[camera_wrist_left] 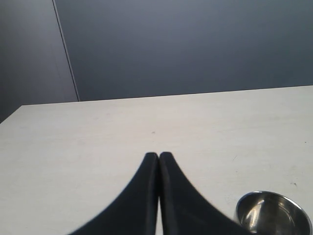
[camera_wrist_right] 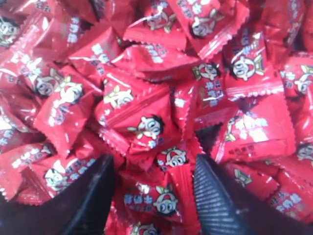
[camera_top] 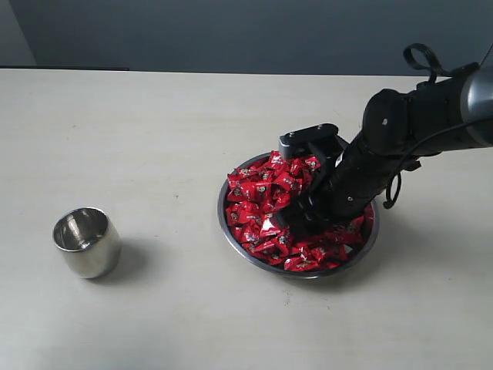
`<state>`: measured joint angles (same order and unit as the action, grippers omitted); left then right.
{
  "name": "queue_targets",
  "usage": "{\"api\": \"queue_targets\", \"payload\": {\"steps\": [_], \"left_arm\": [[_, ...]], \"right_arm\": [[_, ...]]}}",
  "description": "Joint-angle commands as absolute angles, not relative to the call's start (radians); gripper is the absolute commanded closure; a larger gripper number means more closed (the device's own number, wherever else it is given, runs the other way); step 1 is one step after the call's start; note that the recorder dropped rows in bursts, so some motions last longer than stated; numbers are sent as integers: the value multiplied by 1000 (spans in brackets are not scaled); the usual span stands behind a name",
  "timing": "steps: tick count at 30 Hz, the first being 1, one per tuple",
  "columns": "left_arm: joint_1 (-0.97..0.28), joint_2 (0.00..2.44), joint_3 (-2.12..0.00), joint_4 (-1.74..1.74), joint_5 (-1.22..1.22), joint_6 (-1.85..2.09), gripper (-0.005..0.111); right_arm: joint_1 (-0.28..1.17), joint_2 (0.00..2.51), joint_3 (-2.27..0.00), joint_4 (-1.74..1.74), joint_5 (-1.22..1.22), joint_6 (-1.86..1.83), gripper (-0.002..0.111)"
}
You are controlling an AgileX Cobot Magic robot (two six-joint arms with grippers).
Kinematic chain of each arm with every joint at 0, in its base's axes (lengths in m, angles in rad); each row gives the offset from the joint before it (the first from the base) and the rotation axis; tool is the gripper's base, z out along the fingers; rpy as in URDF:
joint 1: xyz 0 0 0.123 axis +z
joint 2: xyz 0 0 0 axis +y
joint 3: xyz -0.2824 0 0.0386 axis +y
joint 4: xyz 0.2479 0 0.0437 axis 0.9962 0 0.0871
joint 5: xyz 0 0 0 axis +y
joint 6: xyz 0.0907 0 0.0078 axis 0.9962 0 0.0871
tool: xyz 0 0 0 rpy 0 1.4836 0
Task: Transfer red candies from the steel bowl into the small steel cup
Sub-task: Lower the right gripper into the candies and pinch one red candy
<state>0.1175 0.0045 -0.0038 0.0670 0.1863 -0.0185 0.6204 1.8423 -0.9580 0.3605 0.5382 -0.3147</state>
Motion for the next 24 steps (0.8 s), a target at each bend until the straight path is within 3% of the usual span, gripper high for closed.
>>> {"api": "queue_targets", "payload": {"steps": [1, 24], "left_arm": [[118, 0, 0, 68, 181, -20, 106], [118, 0, 0, 68, 181, -20, 106]], "right_arm": [[619, 1842, -962, 341, 568, -311, 59], [619, 1840, -1047, 240, 716, -269, 59]]}}
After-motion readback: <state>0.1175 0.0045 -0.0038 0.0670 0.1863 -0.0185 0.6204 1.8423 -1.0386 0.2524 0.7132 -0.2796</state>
